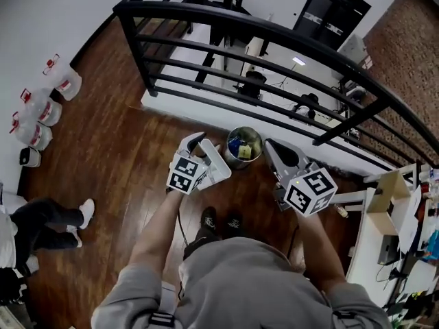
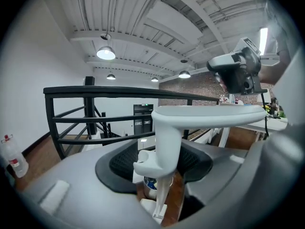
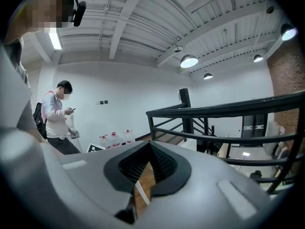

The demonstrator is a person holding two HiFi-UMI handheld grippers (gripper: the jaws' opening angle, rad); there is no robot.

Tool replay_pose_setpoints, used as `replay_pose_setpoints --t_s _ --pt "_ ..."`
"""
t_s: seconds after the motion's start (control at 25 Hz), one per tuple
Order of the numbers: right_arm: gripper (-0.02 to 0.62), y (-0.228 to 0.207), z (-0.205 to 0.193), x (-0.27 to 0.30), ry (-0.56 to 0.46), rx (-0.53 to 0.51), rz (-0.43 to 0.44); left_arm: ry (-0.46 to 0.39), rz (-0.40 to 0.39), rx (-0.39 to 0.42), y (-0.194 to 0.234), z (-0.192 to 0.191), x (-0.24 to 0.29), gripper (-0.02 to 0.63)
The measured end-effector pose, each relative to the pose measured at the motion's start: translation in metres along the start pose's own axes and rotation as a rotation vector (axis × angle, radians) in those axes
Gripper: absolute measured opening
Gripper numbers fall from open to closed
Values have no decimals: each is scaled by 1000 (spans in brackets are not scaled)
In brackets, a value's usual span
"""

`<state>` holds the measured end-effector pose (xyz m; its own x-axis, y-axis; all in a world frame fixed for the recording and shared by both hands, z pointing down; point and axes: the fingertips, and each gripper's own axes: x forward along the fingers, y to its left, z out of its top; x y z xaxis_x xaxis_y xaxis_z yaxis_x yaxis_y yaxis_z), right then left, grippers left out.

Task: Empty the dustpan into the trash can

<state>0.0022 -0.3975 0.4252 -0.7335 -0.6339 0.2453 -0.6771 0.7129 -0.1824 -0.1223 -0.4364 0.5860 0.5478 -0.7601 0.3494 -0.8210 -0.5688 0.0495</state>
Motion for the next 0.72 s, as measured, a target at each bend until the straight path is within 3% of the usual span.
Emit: replay_pose_setpoints --t_s 0.44,0.72 --pt "-2 -37 -34 -23 71 28 -105 7 -77 27 -16 -24 61 219" --pt "-2 -49 -36 -31 62 49 -142 34 -150 75 -44 -32 65 219"
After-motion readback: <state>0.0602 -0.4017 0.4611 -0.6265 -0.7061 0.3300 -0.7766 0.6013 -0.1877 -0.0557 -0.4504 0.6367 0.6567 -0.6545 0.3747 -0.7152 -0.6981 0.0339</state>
